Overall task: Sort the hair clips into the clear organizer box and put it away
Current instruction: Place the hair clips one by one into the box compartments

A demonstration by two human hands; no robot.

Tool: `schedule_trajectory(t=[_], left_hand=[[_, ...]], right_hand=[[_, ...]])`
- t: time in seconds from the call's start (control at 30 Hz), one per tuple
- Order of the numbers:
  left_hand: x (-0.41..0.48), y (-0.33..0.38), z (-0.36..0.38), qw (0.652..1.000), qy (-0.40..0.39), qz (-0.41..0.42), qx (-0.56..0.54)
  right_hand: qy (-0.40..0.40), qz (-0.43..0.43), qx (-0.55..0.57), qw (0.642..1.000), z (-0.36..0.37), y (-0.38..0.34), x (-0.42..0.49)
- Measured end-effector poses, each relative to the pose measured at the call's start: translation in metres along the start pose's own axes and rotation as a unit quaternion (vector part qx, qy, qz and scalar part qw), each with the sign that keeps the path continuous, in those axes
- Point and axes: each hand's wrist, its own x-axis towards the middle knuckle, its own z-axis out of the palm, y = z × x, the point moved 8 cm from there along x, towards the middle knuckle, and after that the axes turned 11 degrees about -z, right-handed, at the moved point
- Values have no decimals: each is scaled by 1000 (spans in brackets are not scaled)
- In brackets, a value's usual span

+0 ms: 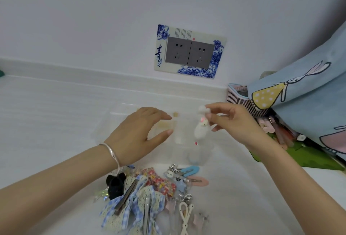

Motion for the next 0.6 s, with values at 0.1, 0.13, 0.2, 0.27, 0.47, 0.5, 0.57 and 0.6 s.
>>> schedule_trajectory(t=[0.1,0.13,0.2,0.27,0.47,0.5,0.57,0.6], left_hand=[[1,-1,0,1000,5,-1,0],[1,-2,1,1000,5,0,1],[1,-2,2,1000,3,2,5],[0,-2,3,1000,2,3,5],[0,-3,3,1000,1,2,1],[0,-3,3,1000,3,4,0],[0,-2,2,1000,5,9,-2],[0,-1,1,1000,5,12,-4]], right_hand=[[-38,11,-17,999,8,8,-3],[-48,7,-45,998,9,8,-3],[-77,-3,-143,987,12,9,-3],[-108,-6,-218,970,16,13,-4],[-114,-136,-300,937,18,-14,-12],[-145,-135,-327,924,23,-13,-15],[-190,-141,-373,897,32,-8,-19],[-198,-147,-385,890,35,-7,-20]])
